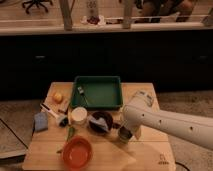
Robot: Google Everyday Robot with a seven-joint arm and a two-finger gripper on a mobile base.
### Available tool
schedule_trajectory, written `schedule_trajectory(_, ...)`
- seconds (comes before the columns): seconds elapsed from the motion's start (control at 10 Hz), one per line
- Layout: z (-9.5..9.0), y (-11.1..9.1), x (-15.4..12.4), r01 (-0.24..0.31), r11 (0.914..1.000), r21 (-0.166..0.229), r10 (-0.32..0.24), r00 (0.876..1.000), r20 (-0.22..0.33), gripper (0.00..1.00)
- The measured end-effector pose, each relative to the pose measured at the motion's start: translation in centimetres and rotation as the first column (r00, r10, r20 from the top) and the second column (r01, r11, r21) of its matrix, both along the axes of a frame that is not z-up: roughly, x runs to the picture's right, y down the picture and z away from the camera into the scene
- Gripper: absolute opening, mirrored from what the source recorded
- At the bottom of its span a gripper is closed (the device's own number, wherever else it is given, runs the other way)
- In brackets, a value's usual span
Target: Stack cups into tray
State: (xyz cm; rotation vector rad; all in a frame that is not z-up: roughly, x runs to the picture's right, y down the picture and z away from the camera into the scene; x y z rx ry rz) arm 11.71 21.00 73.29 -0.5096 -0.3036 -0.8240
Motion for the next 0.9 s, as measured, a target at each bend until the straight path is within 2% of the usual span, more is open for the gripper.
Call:
schedule_trajectory(0.4,1.0,0.4,0.7,-0.076,0.9971,-0.006,0.075,0.996,-0.037,0.80)
schedule_trajectory(0.9,1.8,1.4,0.9,-0.109,0.9939,-0.021,0.107,0.993,-0.054,0.80)
